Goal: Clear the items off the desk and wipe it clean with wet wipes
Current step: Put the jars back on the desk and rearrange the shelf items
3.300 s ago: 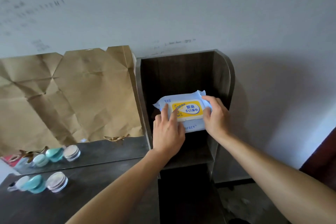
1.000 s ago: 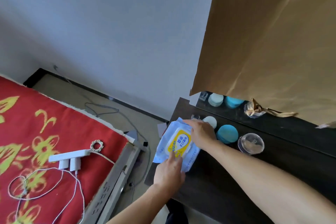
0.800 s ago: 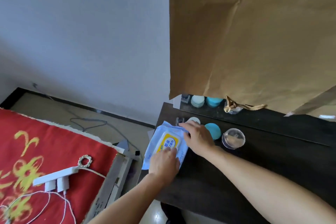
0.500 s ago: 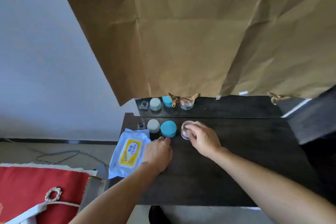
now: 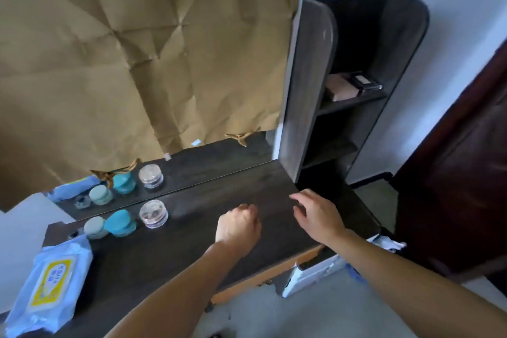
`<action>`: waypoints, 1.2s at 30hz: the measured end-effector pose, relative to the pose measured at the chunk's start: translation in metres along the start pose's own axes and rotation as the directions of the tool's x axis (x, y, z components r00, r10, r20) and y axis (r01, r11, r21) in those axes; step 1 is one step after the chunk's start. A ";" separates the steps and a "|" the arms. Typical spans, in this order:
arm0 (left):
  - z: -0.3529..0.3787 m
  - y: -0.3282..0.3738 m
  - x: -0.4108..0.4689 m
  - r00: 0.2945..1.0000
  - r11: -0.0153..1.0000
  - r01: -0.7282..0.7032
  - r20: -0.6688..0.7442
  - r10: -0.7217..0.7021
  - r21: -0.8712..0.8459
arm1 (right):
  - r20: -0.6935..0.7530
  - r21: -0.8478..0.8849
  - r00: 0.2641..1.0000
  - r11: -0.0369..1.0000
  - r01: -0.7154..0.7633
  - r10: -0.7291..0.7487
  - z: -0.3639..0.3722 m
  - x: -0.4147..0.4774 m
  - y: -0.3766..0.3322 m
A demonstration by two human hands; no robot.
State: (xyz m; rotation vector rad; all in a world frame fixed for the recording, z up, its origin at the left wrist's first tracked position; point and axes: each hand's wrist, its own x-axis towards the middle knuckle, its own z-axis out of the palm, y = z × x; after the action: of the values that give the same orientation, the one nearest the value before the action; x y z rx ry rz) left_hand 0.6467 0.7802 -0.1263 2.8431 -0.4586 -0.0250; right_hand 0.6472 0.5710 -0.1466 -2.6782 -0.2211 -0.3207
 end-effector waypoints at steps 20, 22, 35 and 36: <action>-0.043 0.180 0.231 0.880 0.903 -0.417 -0.292 0.375 -0.099 | -0.242 -0.092 0.943 0.962 -0.257 0.228 -0.156 0.102 0.174; -0.048 0.188 0.252 0.875 0.907 -0.414 -0.306 0.375 -0.072 | -0.262 -0.083 0.937 0.962 -0.262 0.232 -0.163 0.114 0.184; -0.044 0.220 0.333 0.967 0.972 -0.217 -0.118 0.227 0.092 | -0.231 -0.097 0.973 0.995 -0.011 -0.012 -0.188 0.226 0.229; -0.040 0.221 0.336 0.972 0.973 -0.193 -0.108 0.207 0.126 | -0.197 -0.112 0.980 0.994 0.017 -0.039 -0.187 0.234 0.233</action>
State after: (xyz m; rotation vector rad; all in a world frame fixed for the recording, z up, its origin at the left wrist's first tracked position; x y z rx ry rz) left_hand 0.9006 0.4834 -0.0225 2.8725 -0.7399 0.2177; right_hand 0.8844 0.3057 -0.0143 -2.7282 -0.1851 -0.6228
